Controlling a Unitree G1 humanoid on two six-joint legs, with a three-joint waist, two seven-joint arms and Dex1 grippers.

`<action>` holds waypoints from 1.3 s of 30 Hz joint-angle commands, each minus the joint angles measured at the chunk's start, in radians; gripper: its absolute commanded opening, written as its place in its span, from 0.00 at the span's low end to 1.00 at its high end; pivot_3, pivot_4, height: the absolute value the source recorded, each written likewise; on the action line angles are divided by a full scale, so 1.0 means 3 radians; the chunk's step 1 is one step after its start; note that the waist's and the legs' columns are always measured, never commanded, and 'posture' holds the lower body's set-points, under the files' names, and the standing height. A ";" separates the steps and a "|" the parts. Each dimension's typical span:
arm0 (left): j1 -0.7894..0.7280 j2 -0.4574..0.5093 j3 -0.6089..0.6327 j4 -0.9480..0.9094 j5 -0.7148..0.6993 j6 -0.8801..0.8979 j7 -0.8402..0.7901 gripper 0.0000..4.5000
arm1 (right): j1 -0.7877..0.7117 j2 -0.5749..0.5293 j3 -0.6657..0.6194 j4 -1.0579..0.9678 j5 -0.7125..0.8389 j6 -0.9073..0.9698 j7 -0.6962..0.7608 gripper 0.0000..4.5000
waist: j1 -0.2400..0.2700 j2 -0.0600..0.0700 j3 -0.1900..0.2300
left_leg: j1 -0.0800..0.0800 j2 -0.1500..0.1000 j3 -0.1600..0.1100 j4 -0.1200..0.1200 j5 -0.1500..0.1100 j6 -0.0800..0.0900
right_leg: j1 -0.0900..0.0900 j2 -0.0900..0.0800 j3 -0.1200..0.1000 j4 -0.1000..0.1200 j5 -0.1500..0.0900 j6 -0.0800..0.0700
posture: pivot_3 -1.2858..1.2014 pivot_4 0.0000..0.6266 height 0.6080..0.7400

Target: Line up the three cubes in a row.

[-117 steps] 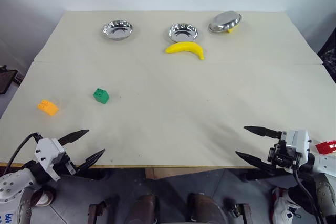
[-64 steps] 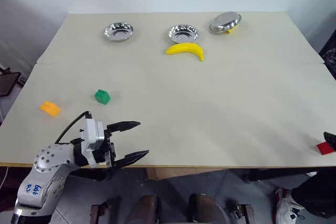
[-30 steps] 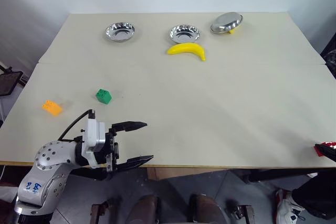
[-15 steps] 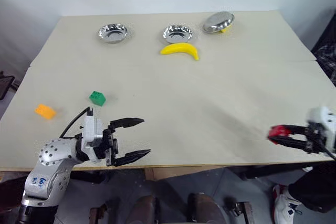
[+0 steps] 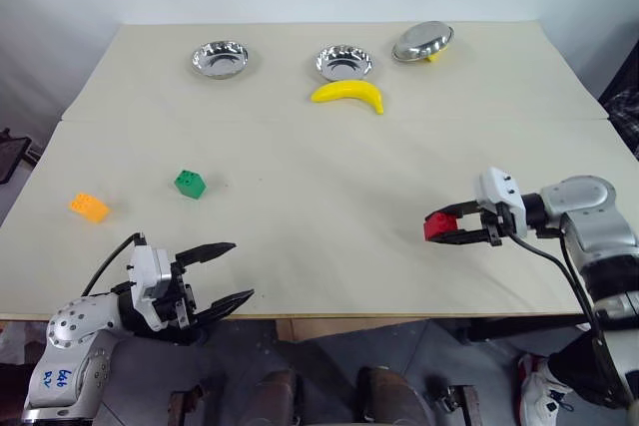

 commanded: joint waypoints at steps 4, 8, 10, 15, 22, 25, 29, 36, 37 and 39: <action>-0.0050 0.0077 0.0114 -0.0142 -0.0050 0.0001 0.0029 1.00 | -0.0283 0.0018 0.0589 0.0517 0.0144 -0.0443 0.0215 0.34 | 0.0002 0.0000 0.0000 | -0.0002 0.0000 -0.0001 0.0000 0.0000 0.0000 | -0.0003 0.0000 -0.0003 0.0003 0.0000 0.0000 | 0.52 0.24 1.00; -0.0036 0.0116 0.0176 -0.0188 -0.0078 0.0025 0.0041 1.00 | -0.0389 0.0077 0.0879 0.0621 0.0224 -0.0542 0.0215 0.34 | -0.0012 -0.0001 0.0000 | -0.0002 0.0002 0.0000 0.0004 0.0000 -0.0001 | -0.0001 0.0000 -0.0004 0.0003 0.0000 0.0000 | 0.52 0.24 1.00; -0.0009 0.0118 0.0192 -0.0226 -0.0084 0.0033 0.0052 1.00 | -0.0427 0.0111 0.0970 0.0656 0.0242 -0.0581 0.0215 0.34 | -0.0019 -0.0001 0.0000 | 0.0002 0.0003 0.0000 0.0003 -0.0001 -0.0002 | 0.0001 0.0000 -0.0004 0.0003 0.0000 0.0000 | 0.52 0.24 1.00; 0.0025 0.0114 0.0218 -0.0255 -0.0087 0.0023 0.0050 1.00 | -0.0546 0.0229 0.1021 0.0867 0.0190 -0.0622 0.0215 0.34 | -0.0082 -0.0002 -0.0001 | 0.0003 0.0005 -0.0002 0.0002 -0.0002 -0.0004 | 0.0002 0.0002 -0.0007 0.0003 0.0000 -0.0001 | 0.52 0.24 1.00; 0.0047 0.0116 0.0250 -0.0267 -0.0073 0.0011 0.0059 1.00 | -0.0701 0.0340 0.0869 0.1049 0.0099 -0.0675 0.0215 0.69 | -0.0086 0.0004 0.0003 | 0.0003 0.0007 0.0001 0.0005 -0.0002 -0.0005 | 0.0001 0.0003 -0.0005 0.0006 0.0001 -0.0003 | 0.52 0.24 1.00; 0.0078 0.0098 0.0267 -0.0240 -0.0059 -0.0030 0.0051 1.00 | -0.0737 0.0295 0.0832 0.0966 0.0172 -0.0722 0.0215 0.88 | -0.0082 0.0004 0.0003 | -0.0001 0.0007 0.0001 0.0004 -0.0002 -0.0005 | -0.0006 0.0003 -0.0003 0.0011 0.0001 -0.0003 | 0.52 0.24 1.00; 0.0146 0.0068 0.0303 -0.0244 -0.0015 -0.0058 0.0106 1.00 | -0.0735 0.0187 0.0711 0.0804 0.0332 -0.0827 0.0215 1.00 | -0.0074 0.0004 0.0003 | -0.0006 0.0006 0.0002 0.0004 -0.0002 -0.0005 | -0.0016 0.0002 -0.0002 0.0021 0.0001 -0.0004 | 0.52 0.24 1.00; 0.0539 -0.0168 0.0793 -0.0170 -0.0069 -0.0136 0.0544 1.00 | -0.0249 -0.0081 -0.0191 0.0212 0.0841 -0.0128 0.0042 1.00 | -0.0059 0.0003 0.0004 | -0.0009 0.0006 0.0002 0.0001 -0.0003 -0.0005 | -0.0018 0.0001 -0.0002 0.0016 0.0000 -0.0004 | 0.52 0.24 1.00; 0.0579 -0.0243 0.0904 -0.0138 -0.0056 -0.0148 0.0692 1.00 | -0.0055 -0.0128 -0.0342 0.0008 0.0925 0.0055 -0.0063 1.00 | -0.0047 0.0003 0.0003 | -0.0010 0.0006 0.0001 0.0001 -0.0003 -0.0005 | -0.0017 0.0001 -0.0003 0.0014 0.0000 -0.0004 | 0.52 0.24 1.00; 0.0669 -0.0383 0.1088 -0.0095 -0.0036 -0.0165 0.0927 1.00 | 0.0379 -0.0173 -0.0648 -0.0431 0.1036 0.0277 -0.0278 1.00 | -0.0017 0.0002 0.0004 | -0.0010 0.0007 0.0000 -0.0001 -0.0005 -0.0004 | -0.0015 0.0001 -0.0004 0.0009 0.0000 -0.0004 | 0.52 0.24 1.00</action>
